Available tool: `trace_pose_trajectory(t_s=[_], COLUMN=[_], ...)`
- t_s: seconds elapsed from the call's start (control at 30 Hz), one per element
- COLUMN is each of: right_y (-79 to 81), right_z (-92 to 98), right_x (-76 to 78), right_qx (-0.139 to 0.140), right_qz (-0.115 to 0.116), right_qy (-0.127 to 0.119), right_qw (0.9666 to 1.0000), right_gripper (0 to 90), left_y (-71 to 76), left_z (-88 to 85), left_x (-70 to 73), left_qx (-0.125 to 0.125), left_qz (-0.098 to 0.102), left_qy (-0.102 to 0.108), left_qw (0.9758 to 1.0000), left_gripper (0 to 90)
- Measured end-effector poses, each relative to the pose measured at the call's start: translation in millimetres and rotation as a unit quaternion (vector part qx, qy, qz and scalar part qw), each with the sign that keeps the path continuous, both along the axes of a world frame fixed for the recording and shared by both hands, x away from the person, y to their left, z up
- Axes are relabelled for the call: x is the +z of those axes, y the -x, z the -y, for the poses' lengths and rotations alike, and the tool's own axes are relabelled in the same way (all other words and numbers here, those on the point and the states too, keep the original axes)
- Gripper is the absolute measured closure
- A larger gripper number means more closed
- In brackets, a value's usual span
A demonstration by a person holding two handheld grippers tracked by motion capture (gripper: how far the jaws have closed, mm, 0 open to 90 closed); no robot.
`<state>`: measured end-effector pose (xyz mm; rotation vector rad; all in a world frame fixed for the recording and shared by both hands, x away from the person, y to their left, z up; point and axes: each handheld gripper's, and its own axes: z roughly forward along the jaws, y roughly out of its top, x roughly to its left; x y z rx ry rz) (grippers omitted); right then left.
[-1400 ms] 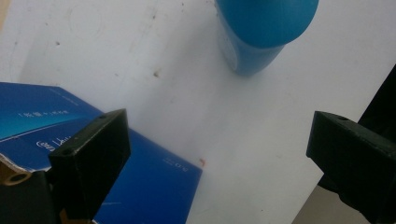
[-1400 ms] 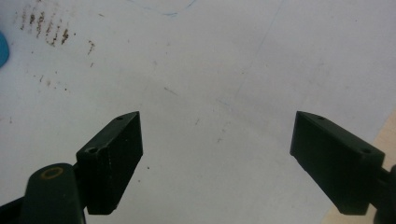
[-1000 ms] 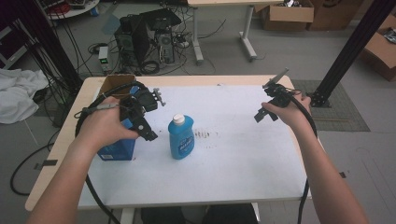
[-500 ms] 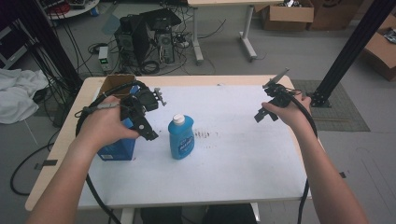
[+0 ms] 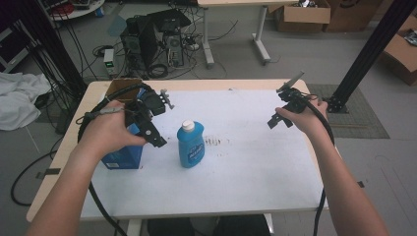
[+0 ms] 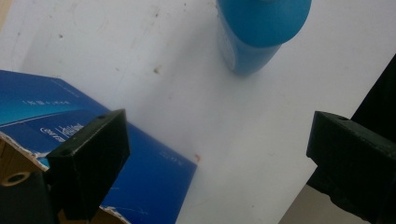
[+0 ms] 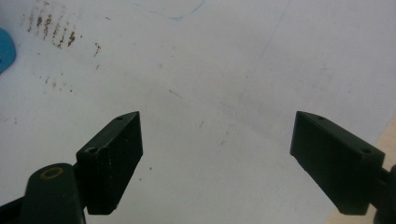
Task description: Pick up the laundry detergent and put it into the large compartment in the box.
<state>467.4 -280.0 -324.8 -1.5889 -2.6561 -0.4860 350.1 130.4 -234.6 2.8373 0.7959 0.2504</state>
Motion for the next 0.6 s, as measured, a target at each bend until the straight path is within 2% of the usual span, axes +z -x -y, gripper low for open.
trace_pose_trajectory(t_s=[0.23,0.37,0.47,0.6], right_y=[0.5,0.9,1.3,2.8], right_z=[-0.7,-0.7,-0.5,-1.3], right_x=[0.2,0.5,0.4,1.3], right_qx=[0.000,0.003,0.003,0.008], right_qz=[0.000,0.000,0.000,0.002], right_qy=[-0.001,-0.003,-0.004,-0.003], right_qw=[1.0000,1.0000,1.0000,1.0000], right_gripper=[17.1,17.1,17.1,17.1], left_y=[-1.1,-2.0,-4.6,-5.8], left_z=[9.5,15.3,21.8,30.3], left_x=[8.3,11.3,14.5,16.5], left_qx=[0.010,0.018,0.028,0.036], left_qz=[-0.004,-0.005,-0.009,-0.006], left_qy=[0.013,0.013,0.035,0.043], left_qw=[0.9999,0.9997,0.9989,0.9984], left_gripper=[6.9,7.2,7.1,7.5])
